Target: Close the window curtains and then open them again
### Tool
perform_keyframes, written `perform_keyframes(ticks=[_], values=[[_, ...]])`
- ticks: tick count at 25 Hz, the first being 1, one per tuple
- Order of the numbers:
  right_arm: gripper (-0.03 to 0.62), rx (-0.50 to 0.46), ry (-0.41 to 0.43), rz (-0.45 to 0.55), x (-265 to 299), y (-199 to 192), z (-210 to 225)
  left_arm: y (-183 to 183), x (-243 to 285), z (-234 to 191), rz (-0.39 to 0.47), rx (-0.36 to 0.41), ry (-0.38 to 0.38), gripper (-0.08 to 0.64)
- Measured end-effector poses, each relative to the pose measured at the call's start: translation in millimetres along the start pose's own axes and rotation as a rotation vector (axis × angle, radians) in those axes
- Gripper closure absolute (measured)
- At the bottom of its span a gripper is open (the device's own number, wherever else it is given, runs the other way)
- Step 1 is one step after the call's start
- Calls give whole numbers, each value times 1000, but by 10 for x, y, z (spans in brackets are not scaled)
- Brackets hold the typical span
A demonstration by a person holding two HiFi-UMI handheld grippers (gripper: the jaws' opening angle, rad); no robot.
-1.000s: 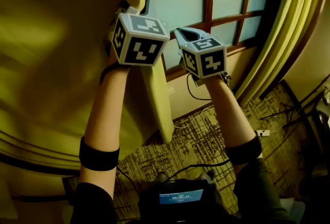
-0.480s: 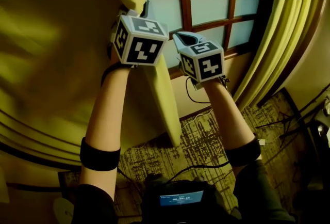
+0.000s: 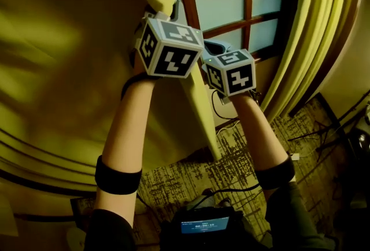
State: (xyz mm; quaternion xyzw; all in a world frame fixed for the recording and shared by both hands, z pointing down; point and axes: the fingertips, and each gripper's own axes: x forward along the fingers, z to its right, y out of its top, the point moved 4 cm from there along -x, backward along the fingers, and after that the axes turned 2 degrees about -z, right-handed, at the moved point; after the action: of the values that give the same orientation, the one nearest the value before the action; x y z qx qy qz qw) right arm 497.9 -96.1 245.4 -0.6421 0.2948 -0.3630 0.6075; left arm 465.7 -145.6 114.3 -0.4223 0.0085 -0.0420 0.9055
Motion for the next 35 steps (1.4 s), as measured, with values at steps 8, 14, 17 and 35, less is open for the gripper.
perform_keyframes(ticks=[8,14,17,35], values=[[586,-20,-98,-17,146,-12,289,37,326,134,83,6,-56,558],[586,-11,-111,-13,25,-6,383,115,335,245,64,55,-56,557],[586,-10,-113,-7,60,12,545,159,472,274,61,58,-55,557],[586,-5,-61,-19,-556,-155,1441,846,772,939,37,47,18,557]])
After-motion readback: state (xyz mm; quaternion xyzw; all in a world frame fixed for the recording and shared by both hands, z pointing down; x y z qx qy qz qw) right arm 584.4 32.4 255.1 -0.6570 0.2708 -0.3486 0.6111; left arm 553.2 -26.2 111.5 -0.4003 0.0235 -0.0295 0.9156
